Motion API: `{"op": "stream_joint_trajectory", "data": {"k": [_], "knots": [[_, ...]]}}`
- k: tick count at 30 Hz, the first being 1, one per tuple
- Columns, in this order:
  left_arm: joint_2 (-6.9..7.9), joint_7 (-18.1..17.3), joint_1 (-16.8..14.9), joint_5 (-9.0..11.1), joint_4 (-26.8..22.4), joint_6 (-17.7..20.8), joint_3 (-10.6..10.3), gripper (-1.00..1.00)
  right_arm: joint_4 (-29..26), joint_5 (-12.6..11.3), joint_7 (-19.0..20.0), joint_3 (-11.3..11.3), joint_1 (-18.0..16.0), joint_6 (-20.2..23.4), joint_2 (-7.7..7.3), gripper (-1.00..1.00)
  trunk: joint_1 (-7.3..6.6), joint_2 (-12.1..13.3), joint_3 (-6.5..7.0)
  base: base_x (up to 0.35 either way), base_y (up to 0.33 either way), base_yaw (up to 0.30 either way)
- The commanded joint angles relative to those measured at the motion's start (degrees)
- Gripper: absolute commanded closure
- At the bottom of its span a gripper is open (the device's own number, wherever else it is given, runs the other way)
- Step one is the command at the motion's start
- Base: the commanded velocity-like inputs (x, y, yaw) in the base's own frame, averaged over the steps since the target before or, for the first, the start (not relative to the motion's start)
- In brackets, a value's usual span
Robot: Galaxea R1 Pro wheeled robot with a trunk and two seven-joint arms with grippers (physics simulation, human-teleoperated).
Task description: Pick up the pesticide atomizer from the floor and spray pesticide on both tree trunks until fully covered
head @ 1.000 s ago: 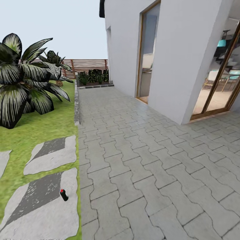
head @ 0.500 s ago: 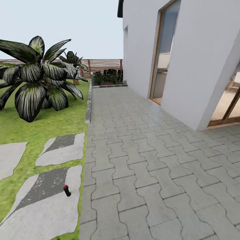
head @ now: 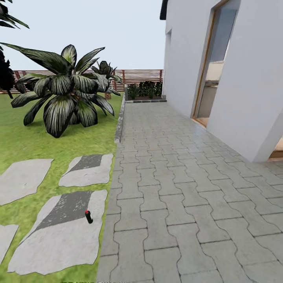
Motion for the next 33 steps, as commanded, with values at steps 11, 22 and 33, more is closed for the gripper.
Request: {"op": "stream_joint_trajectory", "data": {"k": [11, 22, 33], "knots": [[-0.01, 0.0, 0.0, 0.3, 0.1, -0.2, 0.0, -1.00, 0.0, -0.2, 0.0, 0.1, 0.0, -0.2, 0.01, -1.00, -0.01, 0.0, -0.05, 0.007, -0.004, 0.277], [-0.01, 0.0, 0.0, 0.3, 0.1, -0.1, 0.0, -1.00, 0.0, -0.2, 0.0, 0.1, 0.0, -0.2, 0.00, -1.00, -0.01, 0.0, -0.05, 0.236, -0.154, 0.277], [-0.01, 0.0, 0.0, 0.3, 0.1, -0.2, 0.0, -1.00, 0.0, -0.2, 0.0, 0.0, 0.0, -0.2, -0.07, -1.00, -0.01, 0.0, -0.05, 0.256, -0.222, 0.118]]}}
